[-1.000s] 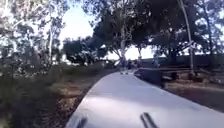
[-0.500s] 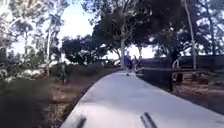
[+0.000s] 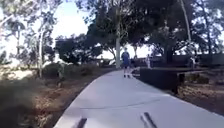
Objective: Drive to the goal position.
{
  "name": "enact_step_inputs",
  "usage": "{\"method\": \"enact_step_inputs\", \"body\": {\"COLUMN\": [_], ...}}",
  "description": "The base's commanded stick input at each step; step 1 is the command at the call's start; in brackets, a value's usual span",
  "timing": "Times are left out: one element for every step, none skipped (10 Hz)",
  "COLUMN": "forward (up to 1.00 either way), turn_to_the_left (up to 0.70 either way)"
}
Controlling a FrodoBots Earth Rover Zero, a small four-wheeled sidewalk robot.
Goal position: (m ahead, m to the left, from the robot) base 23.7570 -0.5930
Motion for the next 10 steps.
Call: {"method": "enact_step_inputs", "body": {"forward": [0.98,0.98,0.98,0.98,0.98,0.98,0.98,0.98,0.98,0.98], "turn_to_the_left": [0.06,0.0,0.0,0.0,0.0,0.0,0.0,-0.09,-0.25,-0.37]}}
